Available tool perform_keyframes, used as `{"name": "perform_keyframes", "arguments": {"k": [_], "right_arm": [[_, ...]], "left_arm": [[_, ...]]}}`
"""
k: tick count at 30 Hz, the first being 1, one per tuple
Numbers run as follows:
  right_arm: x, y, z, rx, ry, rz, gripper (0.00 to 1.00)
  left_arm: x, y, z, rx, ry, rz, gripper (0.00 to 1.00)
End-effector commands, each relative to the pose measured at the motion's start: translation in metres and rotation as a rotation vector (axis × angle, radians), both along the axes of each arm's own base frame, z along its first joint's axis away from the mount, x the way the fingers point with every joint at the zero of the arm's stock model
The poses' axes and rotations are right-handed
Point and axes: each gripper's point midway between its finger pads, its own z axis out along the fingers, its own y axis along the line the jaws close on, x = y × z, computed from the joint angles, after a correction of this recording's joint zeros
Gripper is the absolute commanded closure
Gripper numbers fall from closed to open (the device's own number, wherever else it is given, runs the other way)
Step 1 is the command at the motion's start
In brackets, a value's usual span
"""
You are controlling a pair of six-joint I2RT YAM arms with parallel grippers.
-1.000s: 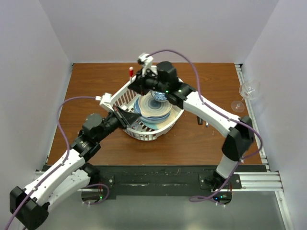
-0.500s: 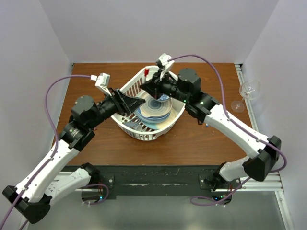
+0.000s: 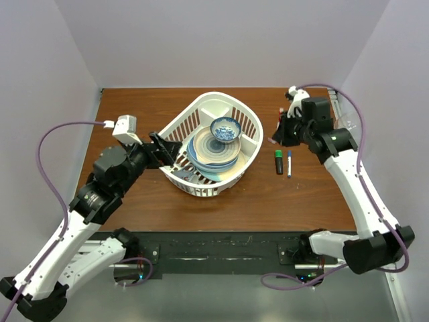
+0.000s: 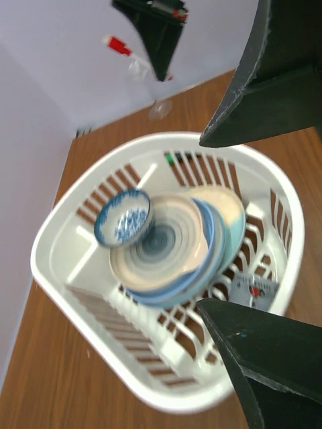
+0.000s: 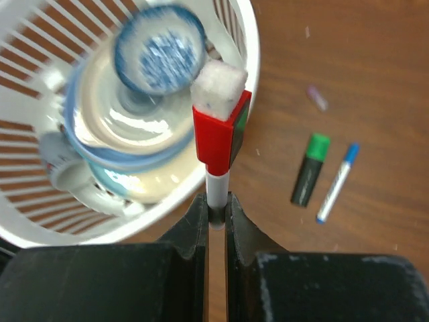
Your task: Insert the pens into the pen caps
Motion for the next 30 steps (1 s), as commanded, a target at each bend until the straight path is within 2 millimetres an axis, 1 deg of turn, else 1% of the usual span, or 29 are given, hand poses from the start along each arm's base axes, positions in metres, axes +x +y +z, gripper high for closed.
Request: {"name": "perform_keyframes", "arguments": {"k": [1, 2, 3, 4, 6, 7, 8, 9, 10, 12, 13, 15, 16, 17, 18, 19, 20, 21, 23, 24, 26, 27, 28, 30], "right_arm": [[-0.017, -0.012, -0.084, -0.027, 0.266, -0.023, 1.0], [-0.014, -0.013, -0.097, -0.032, 0.296, -0.037, 1.0], [-0.009, -0.014, -0.106, -0.033, 0.302, -0.055, 1.0], [-0.012, -0.016, -0.124, -0.043, 0.343, -0.07, 1.0], [-0.008, -0.013, -0.149, -0.031, 0.394, -0.079, 1.0], [-0.013, -0.011, -0.163, -0.021, 0.431, -0.079, 1.0], [-0.014, -0.01, -0.171, -0.016, 0.446, -0.078, 1.0], [-0.009, -0.008, -0.179, -0.011, 0.447, -0.077, 1.0], [-0.01, -0.007, -0.186, -0.01, 0.459, -0.08, 1.0], [-0.004, -0.006, -0.193, -0.008, 0.454, -0.083, 1.0], [-0.004, -0.006, -0.202, -0.011, 0.474, -0.092, 0.99], [0.001, -0.007, -0.211, -0.017, 0.482, -0.098, 0.97], [0.0, -0.007, -0.222, -0.026, 0.51, -0.102, 0.96], [0.0, -0.008, -0.227, -0.031, 0.518, -0.109, 0.95], [0.004, -0.009, -0.229, -0.035, 0.512, -0.113, 0.94], [0.004, -0.01, -0.238, -0.049, 0.531, -0.121, 0.93], [0.006, -0.012, -0.241, -0.058, 0.535, -0.125, 0.9], [0.008, -0.014, -0.244, -0.074, 0.537, -0.136, 0.9], [0.008, -0.017, -0.251, -0.093, 0.554, -0.145, 0.87], [0.009, -0.02, -0.252, -0.11, 0.553, -0.154, 0.85], [0.01, -0.024, -0.253, -0.127, 0.552, -0.167, 0.8], [0.01, -0.026, -0.252, -0.138, 0.553, -0.175, 0.77], [0.011, -0.031, -0.252, -0.164, 0.551, -0.192, 0.76], [0.012, -0.033, -0.247, -0.171, 0.547, -0.2, 0.71]], "left_arm": [[0.007, 0.056, -0.023, 0.116, 0.012, 0.27, 0.01], [0.007, 0.066, -0.026, 0.124, 0.017, 0.321, 0.01], [0.007, 0.07, -0.032, 0.121, 0.03, 0.346, 0.01], [0.005, 0.075, -0.038, 0.129, 0.048, 0.37, 0.01], [0.004, 0.082, -0.046, 0.132, 0.072, 0.413, 0.02], [0.003, 0.085, -0.051, 0.141, 0.089, 0.427, 0.02], [0.003, 0.09, -0.054, 0.145, 0.097, 0.452, 0.02], [0.003, 0.091, -0.06, 0.142, 0.113, 0.465, 0.02], [0.002, 0.093, -0.065, 0.147, 0.128, 0.478, 0.02], [0.001, 0.095, -0.076, 0.124, 0.16, 0.509, 0.02], [0.001, 0.096, -0.082, 0.123, 0.181, 0.52, 0.03], [0.0, 0.097, -0.091, 0.092, 0.216, 0.548, 0.03], [-0.001, 0.099, -0.098, 0.097, 0.24, 0.563, 0.03], [-0.002, 0.101, -0.099, 0.06, 0.254, 0.601, 0.03], [-0.005, 0.105, -0.108, 0.075, 0.288, 0.625, 0.04], [-0.005, 0.107, -0.11, 0.071, 0.301, 0.643, 0.04], [-0.006, 0.109, -0.11, 0.036, 0.309, 0.675, 0.04], [-0.008, 0.112, -0.115, 0.04, 0.33, 0.691, 0.04], [-0.009, 0.112, -0.117, 0.001, 0.346, 0.714, 0.06], [-0.011, 0.113, -0.12, 0.005, 0.365, 0.723, 0.06], [-0.012, 0.113, -0.121, -0.029, 0.383, 0.748, 0.07], [-0.014, 0.115, -0.127, -0.019, 0.406, 0.76, 0.07], [-0.013, 0.116, -0.128, -0.026, 0.414, 0.774, 0.07], [-0.011, 0.115, -0.133, -0.034, 0.442, 0.785, 0.06]]}}
